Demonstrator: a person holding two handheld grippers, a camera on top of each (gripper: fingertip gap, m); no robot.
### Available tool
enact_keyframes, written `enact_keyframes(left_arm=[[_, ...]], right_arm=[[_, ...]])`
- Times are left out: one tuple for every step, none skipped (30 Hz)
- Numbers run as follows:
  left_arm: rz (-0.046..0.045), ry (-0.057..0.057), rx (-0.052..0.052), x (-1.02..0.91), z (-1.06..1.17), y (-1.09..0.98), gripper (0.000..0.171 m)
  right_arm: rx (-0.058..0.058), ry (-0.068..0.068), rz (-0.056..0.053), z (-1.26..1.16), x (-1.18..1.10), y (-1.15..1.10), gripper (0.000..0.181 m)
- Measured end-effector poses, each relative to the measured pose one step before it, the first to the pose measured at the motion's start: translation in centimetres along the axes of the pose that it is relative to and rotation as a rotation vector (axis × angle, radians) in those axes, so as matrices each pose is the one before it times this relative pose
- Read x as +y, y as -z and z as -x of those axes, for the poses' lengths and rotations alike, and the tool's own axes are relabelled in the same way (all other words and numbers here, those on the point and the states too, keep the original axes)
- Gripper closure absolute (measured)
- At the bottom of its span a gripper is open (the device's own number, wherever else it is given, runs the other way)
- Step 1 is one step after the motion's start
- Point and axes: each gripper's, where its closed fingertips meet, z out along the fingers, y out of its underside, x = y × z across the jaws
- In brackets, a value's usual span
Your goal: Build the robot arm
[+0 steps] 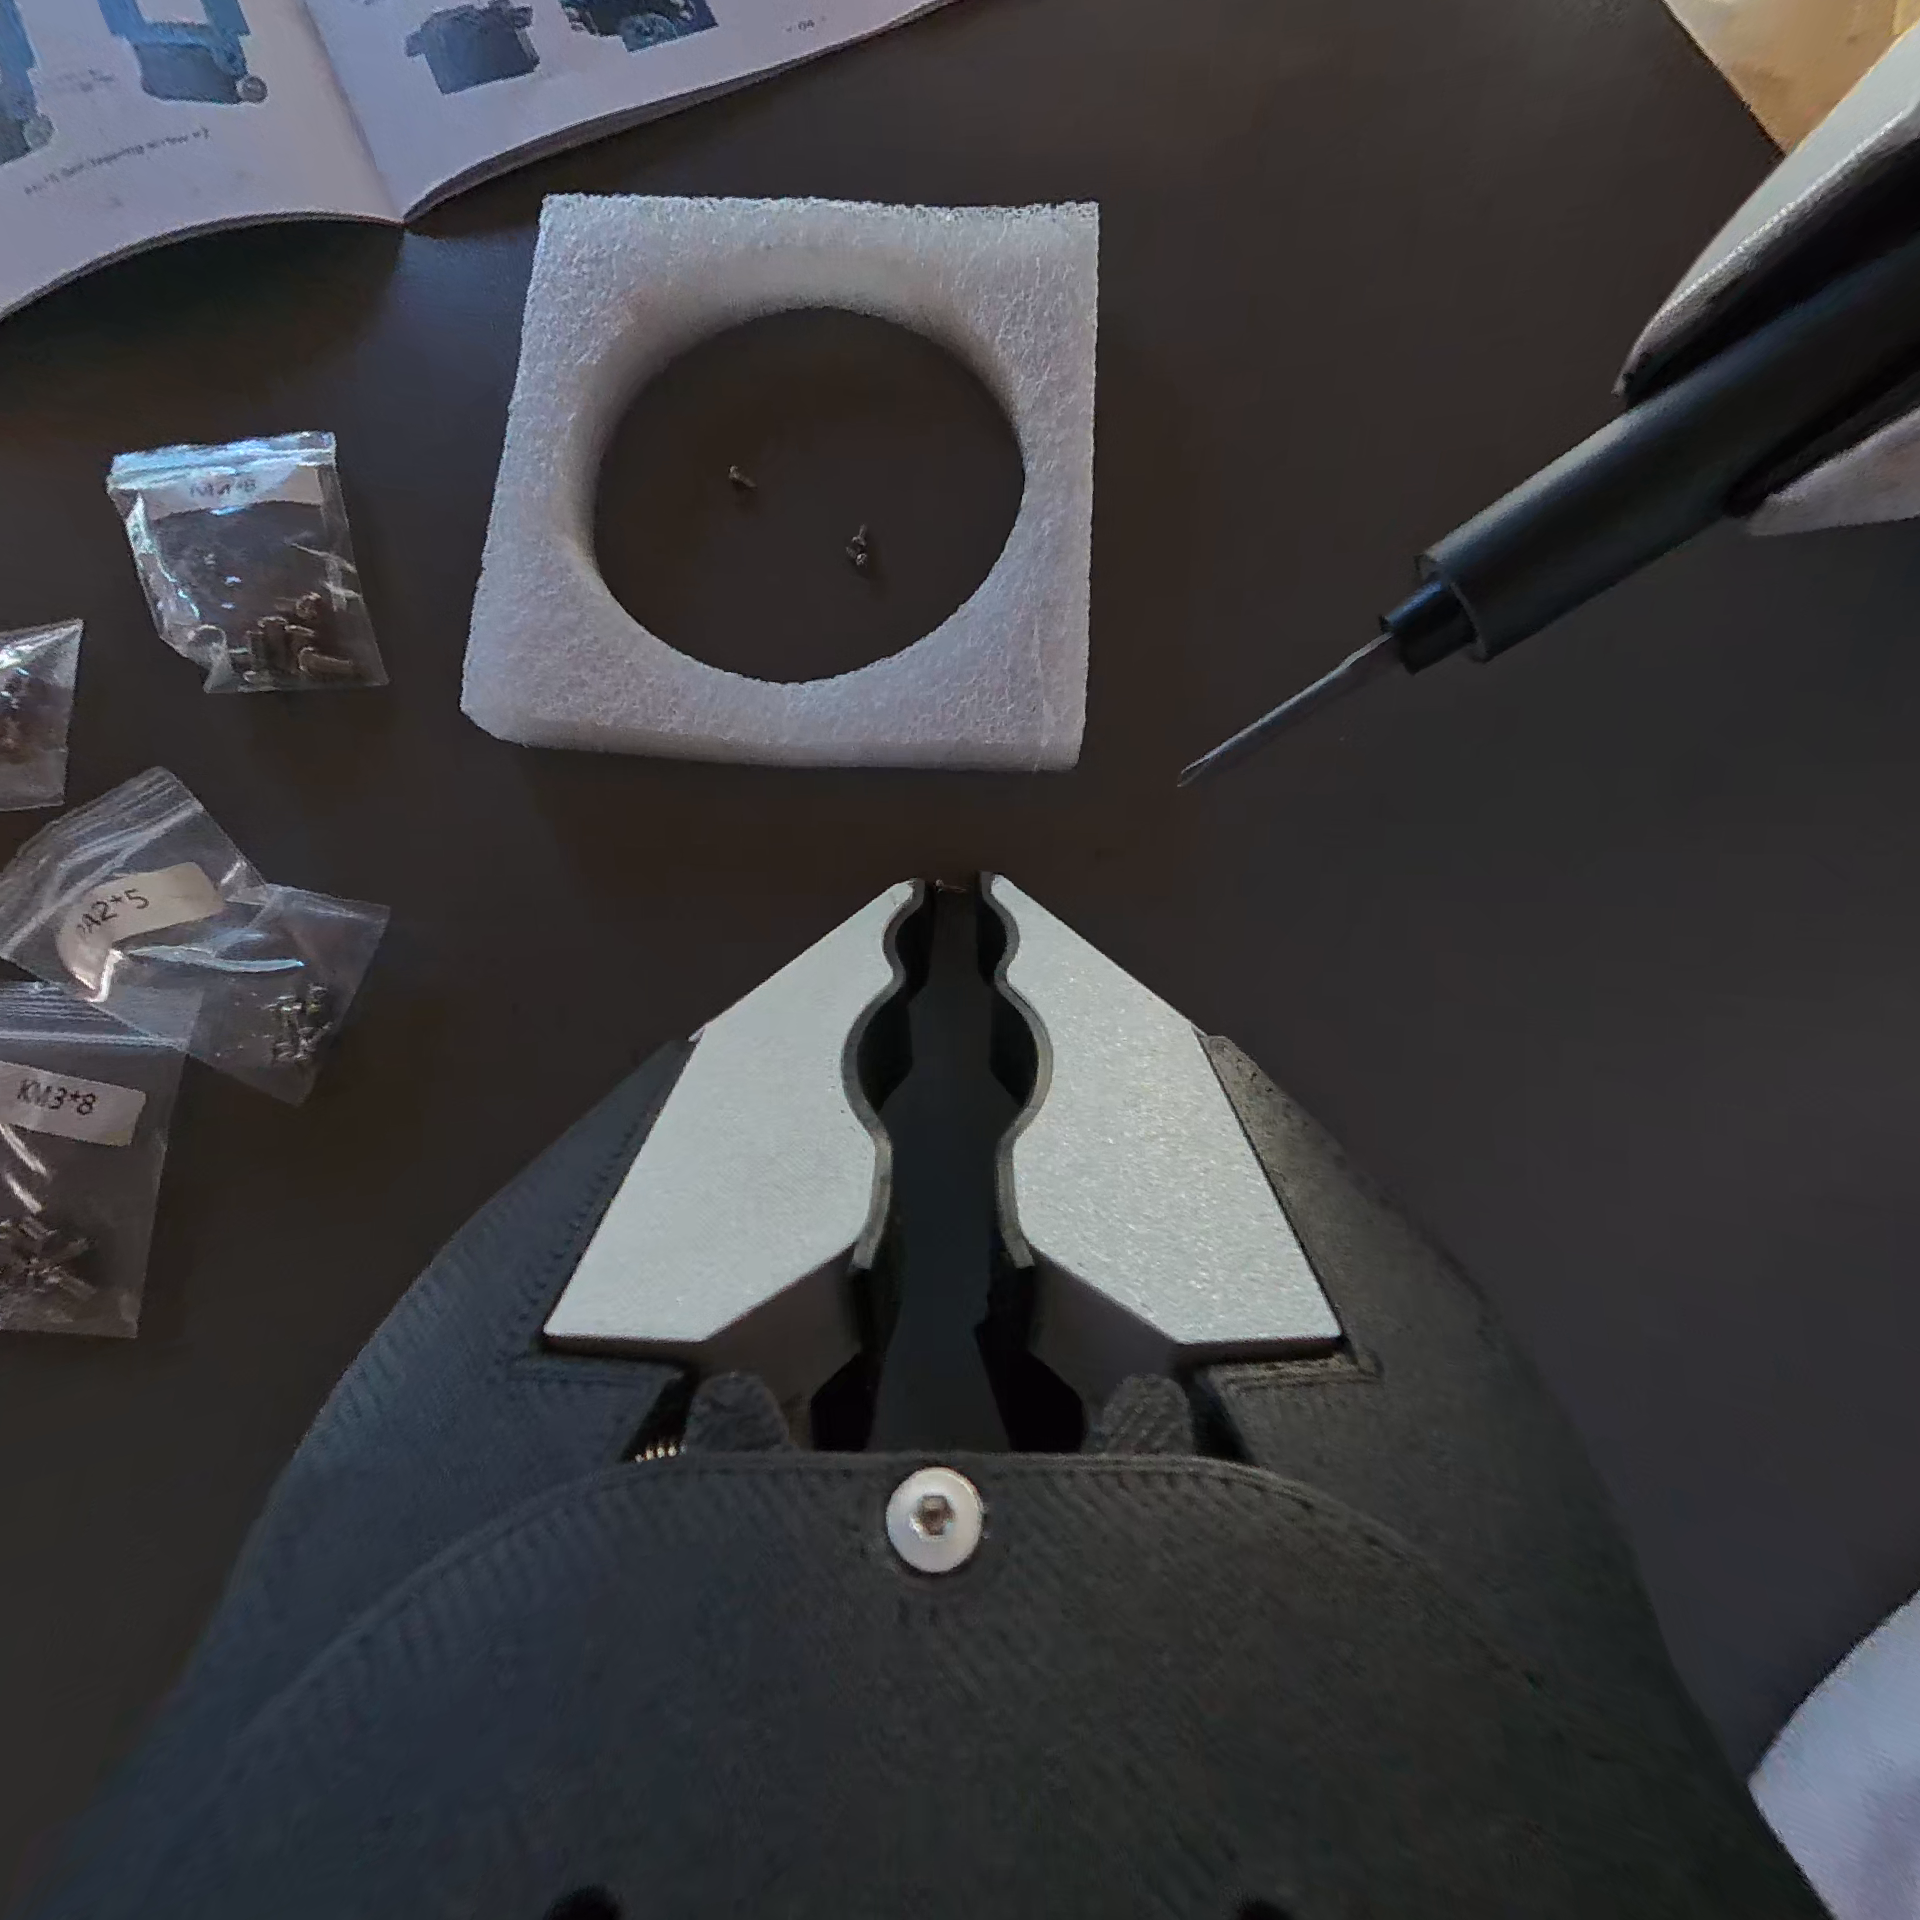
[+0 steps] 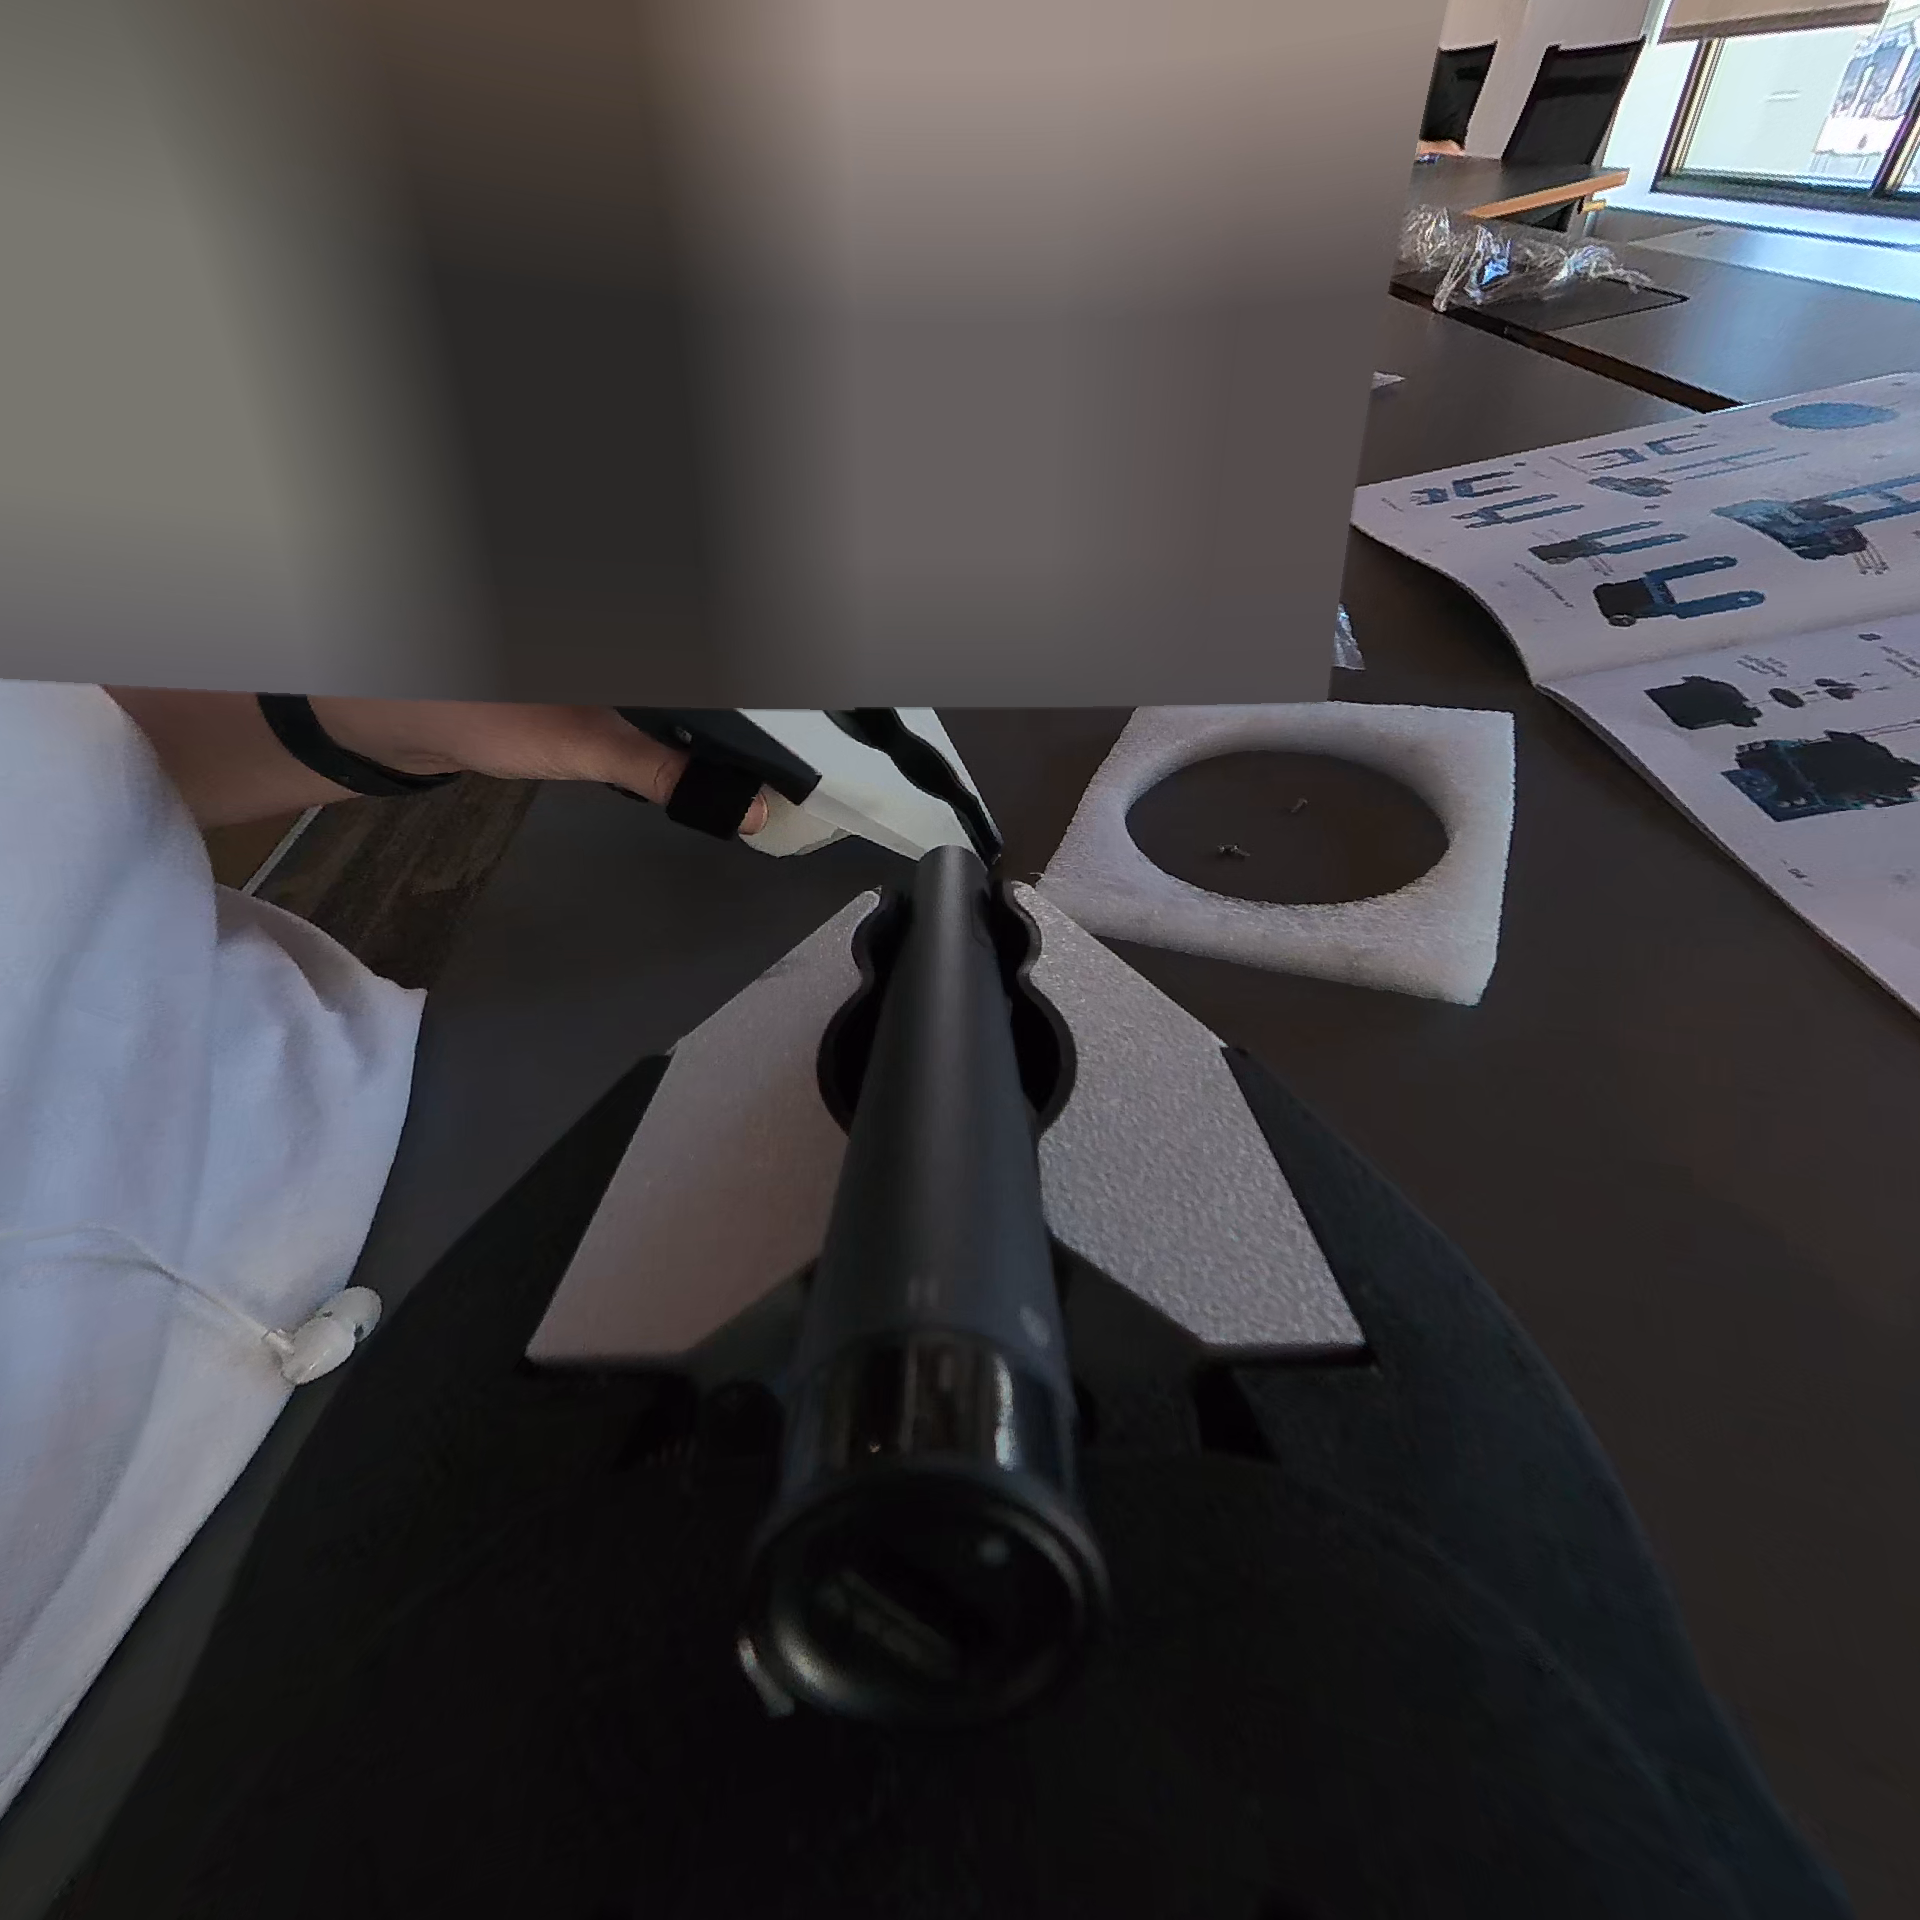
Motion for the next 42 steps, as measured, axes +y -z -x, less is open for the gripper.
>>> enact_keyframes(left_arm=[[-0.00061, 0.0095, -0.0011, -0.016, 0.065, 0.002, 0.165], [0.00052, -0.0008, -0.0044, 0.0, 0.078, -0.017, 0.167], [0.00054, -0.0082, -0.0047, -0.004, 0.055, -0.006, 0.168], [0.00079, -0.0077, -0.0024, 0.002, 0.009, -0.001, 0.168], [0.00204, -0.0102, 0.0, 0.003, -0.007, -0.007, 0.168], [0.00326, -0.0194, 0.0019, 0.007, -0.002, -0.008, 0.168], [0.00478, -0.0257, 0.0002, 0.034, 0.063, 0.012, 0.168], [0.00646, -0.0169, -0.0036, 0.079, 0.196, 0.035, 0.168], [0.00695, -0.0083, -0.0006, 0.096, 0.226, 0.074, 0.166], [0.0079, 0.0017, -0.0034, 0.152, 0.365, 0.1, 0.163], [0.00711, 0.0094, 0.0019, 0.183, 0.333, 0.12, 0.162], [0.00459, 0.0116, 0.0135, 0.163, 0.148, 0.122, 0.161], [0.00322, 0.0118, 0.0139, 0.15, 0.093, 0.13, 0.161], [0.00301, 0.0111, 0.0096, 0.151, 0.095, 0.142, 0.161], [0.00208, 0.0077, 0.0128, 0.12, -0.02, 0.114, 0.16], [0.00243, 0.0066, 0.0065, 0.122, 0.016, 0.117, 0.16], [0.00013, 0.0039, 0.0013, 0.091, 0.053, 0.076, 0.161], [-0.00382, 0.0014, 0.0011, 0.016, 0.032, 0.019, 0.162], [-0.00479, -0.002, -0.0005, -0.025, 0.054, -0.024, 0.163], [-0.0027, -0.0089, 0.0014, -0.049, 0.042, -0.041, 0.164], [0.00177, -0.0128, 0.0025, -0.037, 0.057, -0.04, 0.164], [0.00309, -0.0126, 0.0013, -0.029, 0.099, -0.04, 0.164], [-0.00072, -0.0123, 0.009, -0.065, 0.013, -0.052, 0.163], [-0.00212, -0.0087, 0.0158, -0.073, -0.084, -0.038, 0.162], [-0.00058, -0.0043, 0.0155, -0.057, -0.092, -0.032, 0.16], [0.00187, -0.004, 0.0079, -0.03, -0.031, -0.008, 0.16], [0.00123, -0.0068, 0.0028, -0.065, -0.028, -0.022, 0.16], [-0.00241, -0.0102, -0.0018, -0.115, -0.031, -0.02, 0.161], [-0.0028, -0.0112, -0.0053, -0.126, 0.01, -0.04, 0.162], [-0.00308, -0.0071, -0.0022, -0.142, -0.004, -0.052, 0.163], [-0.00234, -0.0012, 0.0055, -0.115, -0.09, -0.073, 0.163], [0.00041, 0.0041, 0.0064, -0.066, -0.057, -0.086, 0.164], [0.0, 0.0036, 0.004, -0.044, -0.008, -0.078, 0.164], [-0.00075, 0.0012, 0.0016, -0.032, 0.022, -0.064, 0.165], [-0.00038, 0.0007, -0.0006, -0.024, 0.051, -0.045, 0.167], [0.00251, -0.001, 0.0, 0.022, 0.029, -0.047, 0.168], [0.00524, -0.0051, 0.0007, 0.071, 0.008, -0.031, 0.169], [0.00266, -0.0061, -0.0027, 0.03, 0.037, -0.013, 0.171], [0.00132, -0.0046, -0.0014, 0.016, 0.007, 0.008, 0.171], [-0.00075, -0.0026, 0.0013, -0.002, -0.027, 0.002, 0.171], [-0.00316, 0.0001, 0.0001, -0.032, 0.005, 0.027, 0.171], [-0.01057, 0.0084, -0.0042, -0.101, 0.144, 0.082, 0.171]], right_arm=[[-0.001, 0.0001, -0.0021, -0.005, -0.041, 0.036, 0.164], [-0.0006, 0.001, -0.0025, -0.002, -0.046, 0.03, 0.164], [-0.0014, 0.0004, -0.0011, -0.007, -0.025, 0.014, 0.164], [-0.0014, -0.0007, 0.0005, -0.011, 0.014, 0.015, 0.164], [-0.0011, 0.0003, -0.0001, -0.02, -0.004, 0.013, 0.164], [-0.0023, -0.0003, 0.0012, -0.006, 0.017, -0.007, 0.164], [-0.0021, 0.0, 0.0016, -0.003, 0.012, -0.01, 0.164], [-0.0007, 0.0011, 0.0005, -0.004, -0.005, 0.001, 0.164], [-0.0008, 0.0006, 0.0002, 0.003, -0.019, 0.0, 0.164], [-0.0016, 0.0004, -0.0009, 0.027, -0.037, 0.014, 0.164], [-0.0021, 0.0, -0.0012, 0.031, -0.054, 0.009, 0.164], [-0.0012, 0.0, -0.0013, 0.019, -0.043, 0.019, 0.164], [-0.0008, -0.0002, -0.0009, 0.008, -0.021, 0.004, 0.164], [-0.0009, -0.0008, 0.0, 0.008, -0.006, -0.019, 0.164], [-0.0015, -0.0005, 0.0013, 0.016, 0.017, -0.034, 0.164], [-0.0002, 0.0007, 0.0011, 0.007, 0.025, -0.048, 0.164], [-0.0005, 0.0014, 0.0003, 0.03, 0.008, -0.049, 0.164], [-0.0013, -0.0011, 0.0006, 0.018, 0.013, -0.062, 0.164], [-0.0015, -0.0013, -0.0002, 0.021, 0.011, -0.07, 0.164], [-0.0014, -0.0011, -0.0004, 0.026, 0.011, -0.066, 0.164], [-0.001, -0.0009, 0.0003, 0.026, 0.01, -0.067, 0.164], [-0.0016, -0.0002, 0.0013, 0.047, 0.021, -0.047, 0.164], [-0.0006, 0.0007, 0.0015, 0.038, 0.016, -0.039, 0.164], [0.0007, 0.0011, 0.0024, 0.027, 0.035, -0.014, 0.164], [0.0011, 0.0002, 0.0034, -0.004, 0.063, -0.006, 0.164], [0.0015, -0.0004, 0.0024, -0.008, 0.054, 0.009, 0.164], [0.0016, -0.0008, 0.0015, -0.026, 0.041, 0.014, 0.164], [0.002, -0.0013, 0.0005, -0.031, 0.031, 0.028, 0.164], [0.0021, -0.0017, 0.0002, -0.043, 0.017, 0.032, 0.164], [0.0028, -0.0012, -0.0006, -0.057, 0.014, 0.024, 0.164], [0.0019, -0.0014, -0.0006, -0.049, 0.002, 0.021, 0.164], [0.0014, -0.0012, -0.0009, -0.042, 0.002, 0.032, 0.164], [0.0012, -0.0005, -0.0006, -0.041, 0.001, 0.013, 0.164], [0.0013, -0.0002, 0.0009, -0.052, 0.019, 0.018, 0.164], [0.0023, 0.0007, 0.0011, -0.077, 0.023, 0.027, 0.164], [0.0019, -0.0004, 0.0009, -0.075, 0.027, 0.018, 0.164], [0.0013, -0.0018, -0.0005, -0.066, -0.001, 0.026, 0.164], [0.0003, -0.0018, -0.0019, -0.057, -0.019, 0.025, 0.164], [-0.0001, -0.0019, -0.0016, -0.048, -0.02, 0.005, 0.164], [0.0002, -0.0011, -0.0008, -0.056, -0.019, 0.013, 0.164], [0.0007, 0.0002, 0.0, -0.055, -0.01, -0.005, 0.164], [0.0002, 0.0004, 0.0009, -0.048, -0.021, -0.008, 0.164]])
